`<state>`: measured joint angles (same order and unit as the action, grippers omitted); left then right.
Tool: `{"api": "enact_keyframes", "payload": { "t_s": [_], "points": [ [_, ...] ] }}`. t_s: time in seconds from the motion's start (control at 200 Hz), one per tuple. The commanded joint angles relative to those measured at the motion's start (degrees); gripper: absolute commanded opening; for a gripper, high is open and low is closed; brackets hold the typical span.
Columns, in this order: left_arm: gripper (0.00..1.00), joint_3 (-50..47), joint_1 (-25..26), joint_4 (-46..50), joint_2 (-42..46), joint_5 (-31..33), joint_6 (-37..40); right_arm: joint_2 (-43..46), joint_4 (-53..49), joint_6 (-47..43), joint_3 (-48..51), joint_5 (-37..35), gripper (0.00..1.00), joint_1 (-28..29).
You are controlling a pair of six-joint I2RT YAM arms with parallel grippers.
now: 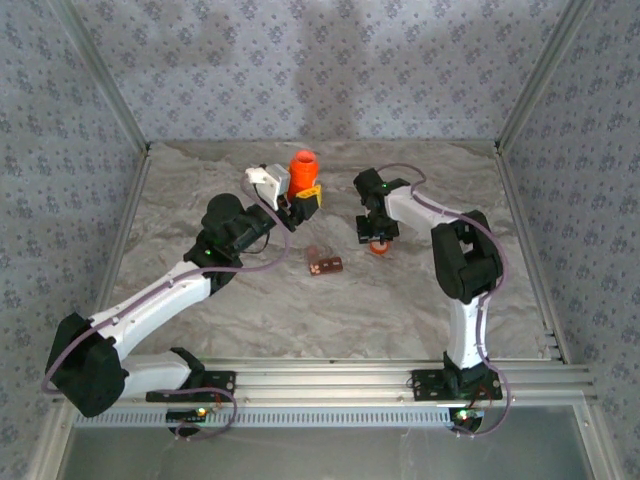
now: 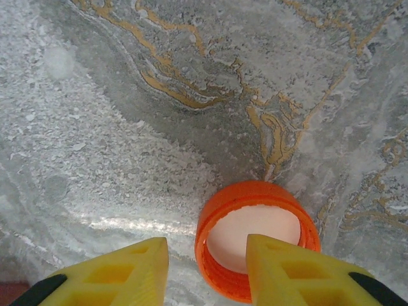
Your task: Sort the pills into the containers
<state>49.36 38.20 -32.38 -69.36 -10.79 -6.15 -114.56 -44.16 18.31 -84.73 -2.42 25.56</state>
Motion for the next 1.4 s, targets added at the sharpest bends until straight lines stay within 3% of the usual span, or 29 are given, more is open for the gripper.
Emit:
{"api": "enact_keyframes", "payload": {
  "t_s": [0.0, 0.205, 0.515, 0.844, 1.029, 1.164, 1.394],
  "points": [
    [0.00, 0.86, -0.40, -2.60, 2.01, -1.15, -0.71, -1.69, -1.75, -0.69, -1.67, -1.32, 0.37, 0.59],
    [0.00, 0.66, -0.40, -2.43, 2.27, -1.11, -0.72, -2.59, -1.57, -0.73, -1.14, -1.54, 0.30, 0.71],
    [0.00, 0.37, -0.40, -2.10, 2.59, -1.10, -1.09, -2.36, -1.15, -1.35, -0.90, -0.03, 0.00, 0.33],
    [0.00, 0.34, -0.40, -0.32, 4.14, -0.84, -0.64, 7.86, 9.41, 4.54, 4.21, 14.57, 0.00, -0.67],
    [0.00, 0.38, -0.32, 0.64, 4.64, -1.04, -0.46, 12.74, 29.17, 14.37, 10.65, 27.45, 0.00, -2.37],
    [0.00, 0.44, -0.36, 1.19, 5.09, -0.89, -0.34, 11.84, 52.44, 26.59, 18.75, 36.98, 0.00, -4.10],
    [0.00, 1.08, -0.33, 2.45, 5.08, -1.38, -0.45, 4.66, 84.71, 44.13, 26.98, 40.90, 0.00, -4.86]
  ]
}}
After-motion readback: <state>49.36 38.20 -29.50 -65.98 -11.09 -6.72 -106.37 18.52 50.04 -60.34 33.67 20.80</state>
